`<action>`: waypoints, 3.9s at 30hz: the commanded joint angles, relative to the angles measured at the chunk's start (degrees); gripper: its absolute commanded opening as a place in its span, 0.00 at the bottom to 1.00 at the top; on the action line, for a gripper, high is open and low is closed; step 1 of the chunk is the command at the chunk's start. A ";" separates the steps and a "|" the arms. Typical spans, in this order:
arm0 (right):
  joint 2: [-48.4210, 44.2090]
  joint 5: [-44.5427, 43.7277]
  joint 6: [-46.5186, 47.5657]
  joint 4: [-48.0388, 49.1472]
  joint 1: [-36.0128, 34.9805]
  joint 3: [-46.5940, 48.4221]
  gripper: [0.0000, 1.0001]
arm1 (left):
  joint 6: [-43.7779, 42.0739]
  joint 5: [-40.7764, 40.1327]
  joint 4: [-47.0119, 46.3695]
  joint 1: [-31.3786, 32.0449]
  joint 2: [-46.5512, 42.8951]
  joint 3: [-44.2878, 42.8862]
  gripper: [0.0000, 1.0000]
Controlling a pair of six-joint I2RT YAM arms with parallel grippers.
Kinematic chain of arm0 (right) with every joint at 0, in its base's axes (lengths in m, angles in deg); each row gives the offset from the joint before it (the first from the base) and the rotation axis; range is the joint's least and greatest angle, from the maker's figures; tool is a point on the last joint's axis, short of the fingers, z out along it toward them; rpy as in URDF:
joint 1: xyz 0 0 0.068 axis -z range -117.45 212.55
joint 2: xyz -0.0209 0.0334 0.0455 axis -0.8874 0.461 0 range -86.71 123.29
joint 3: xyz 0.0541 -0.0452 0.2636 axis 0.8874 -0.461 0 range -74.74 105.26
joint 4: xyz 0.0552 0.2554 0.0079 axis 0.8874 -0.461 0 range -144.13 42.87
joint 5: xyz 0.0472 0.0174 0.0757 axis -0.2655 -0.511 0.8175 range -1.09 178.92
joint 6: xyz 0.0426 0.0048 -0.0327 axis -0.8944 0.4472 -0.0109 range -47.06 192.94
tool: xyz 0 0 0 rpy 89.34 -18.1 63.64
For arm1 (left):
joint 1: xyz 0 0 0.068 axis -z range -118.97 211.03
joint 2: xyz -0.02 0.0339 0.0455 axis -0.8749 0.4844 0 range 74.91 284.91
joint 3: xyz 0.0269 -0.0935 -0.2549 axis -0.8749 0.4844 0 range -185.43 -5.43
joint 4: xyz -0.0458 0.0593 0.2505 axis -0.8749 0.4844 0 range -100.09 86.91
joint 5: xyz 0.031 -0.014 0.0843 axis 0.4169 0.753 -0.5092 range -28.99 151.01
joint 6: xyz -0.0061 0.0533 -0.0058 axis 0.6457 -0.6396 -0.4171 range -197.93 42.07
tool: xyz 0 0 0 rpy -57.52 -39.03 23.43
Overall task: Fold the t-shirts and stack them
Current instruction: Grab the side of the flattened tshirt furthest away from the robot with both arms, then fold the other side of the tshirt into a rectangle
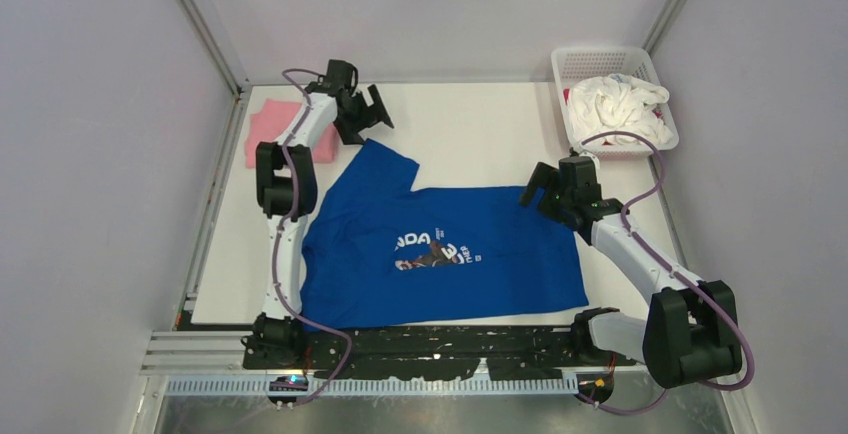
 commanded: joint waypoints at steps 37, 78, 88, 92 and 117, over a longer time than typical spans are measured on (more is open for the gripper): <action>-4.13 -2.16 1.71 1.56 2.04 -1.58 0.96 | -3.54 -18.13 17.93 5.66 -0.09 -3.96 0.13; 38.69 -20.74 -3.47 -19.28 3.89 31.87 0.52 | -19.98 -17.93 -4.57 12.91 -30.05 30.60 0.00; 36.73 -21.59 -2.62 -15.58 3.74 30.58 0.12 | -21.18 -17.35 -9.21 13.57 -35.11 38.83 0.00; 34.44 -21.87 0.21 -12.01 2.69 30.11 0.05 | -21.33 -17.38 -10.18 13.71 -36.87 40.27 0.00; 8.58 -27.91 2.19 -15.29 -6.19 13.49 0.05 | -14.20 -30.33 -16.23 23.53 -63.37 68.99 0.00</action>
